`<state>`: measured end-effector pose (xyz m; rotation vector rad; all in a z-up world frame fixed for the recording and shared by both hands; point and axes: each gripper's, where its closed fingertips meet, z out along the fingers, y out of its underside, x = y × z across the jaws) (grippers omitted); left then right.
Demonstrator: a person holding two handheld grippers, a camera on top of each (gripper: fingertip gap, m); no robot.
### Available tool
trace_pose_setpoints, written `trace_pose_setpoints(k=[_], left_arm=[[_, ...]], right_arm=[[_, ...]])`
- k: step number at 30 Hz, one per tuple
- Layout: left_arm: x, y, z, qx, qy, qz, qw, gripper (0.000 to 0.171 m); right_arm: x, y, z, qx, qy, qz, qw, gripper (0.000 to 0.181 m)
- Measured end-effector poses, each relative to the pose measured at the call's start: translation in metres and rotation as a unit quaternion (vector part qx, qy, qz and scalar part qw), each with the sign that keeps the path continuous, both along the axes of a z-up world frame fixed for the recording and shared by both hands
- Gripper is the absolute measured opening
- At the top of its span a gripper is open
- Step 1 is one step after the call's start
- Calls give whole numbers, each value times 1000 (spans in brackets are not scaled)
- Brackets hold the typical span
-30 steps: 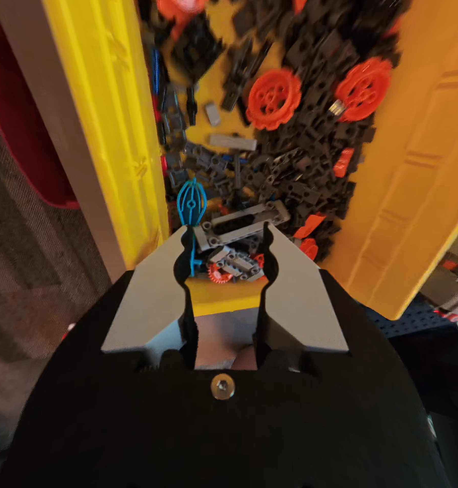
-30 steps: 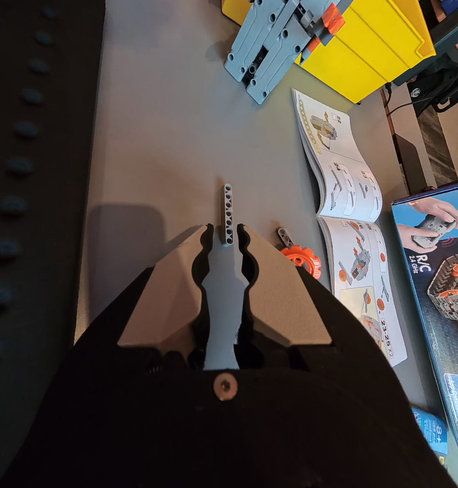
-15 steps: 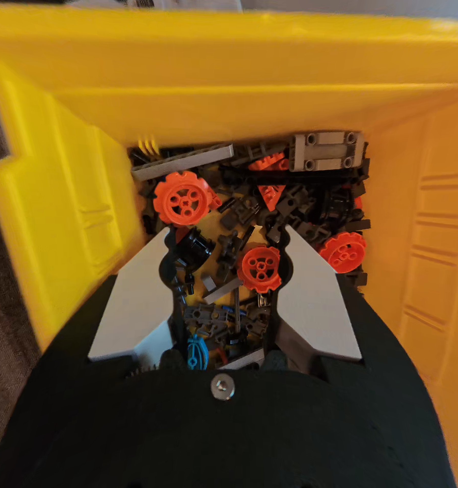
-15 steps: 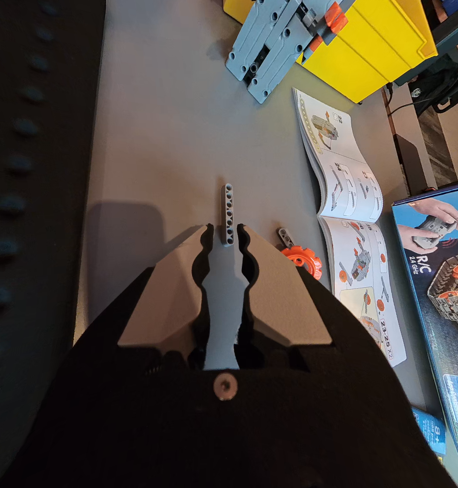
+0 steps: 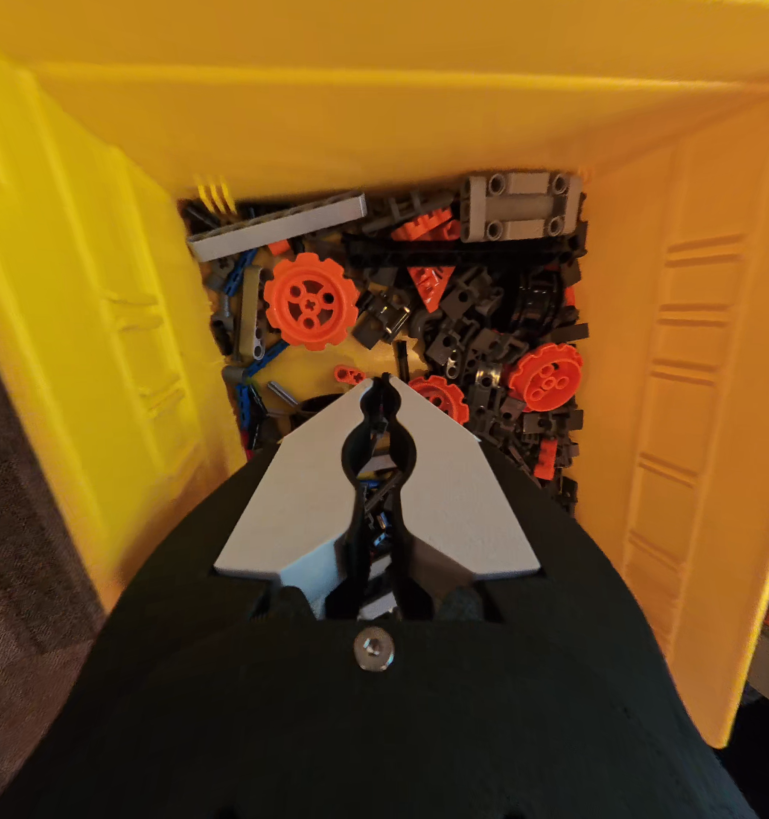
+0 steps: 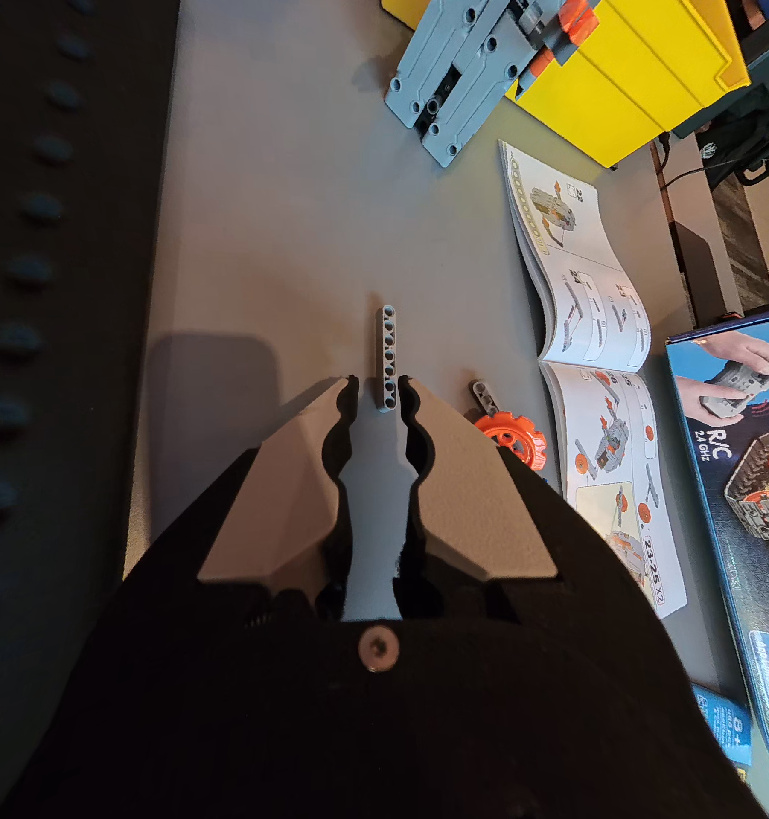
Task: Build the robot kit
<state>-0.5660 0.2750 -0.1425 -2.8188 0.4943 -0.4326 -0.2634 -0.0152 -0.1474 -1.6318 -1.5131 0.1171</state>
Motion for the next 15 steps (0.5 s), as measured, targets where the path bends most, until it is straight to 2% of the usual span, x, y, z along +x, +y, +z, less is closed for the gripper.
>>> trace_pose_setpoints(k=[3, 6, 11, 15], left_arm=[[-1, -3, 11, 4, -17, 4, 1000, 1], [-9, -9, 12, -7, 3, 11, 1000, 23], [-24, -17, 12, -25, 38, 33, 998, 42], [-21, -17, 4, -34, 43, 31, 998, 45]], right_arm=[[0, 1, 0, -1, 1, 0, 1000, 17], [1, 2, -1, -1, -2, -3, 1000, 17], [1, 2, 2, 4, 4, -4, 1000, 17], [0, 0, 2, 6, 2, 0, 1000, 17]])
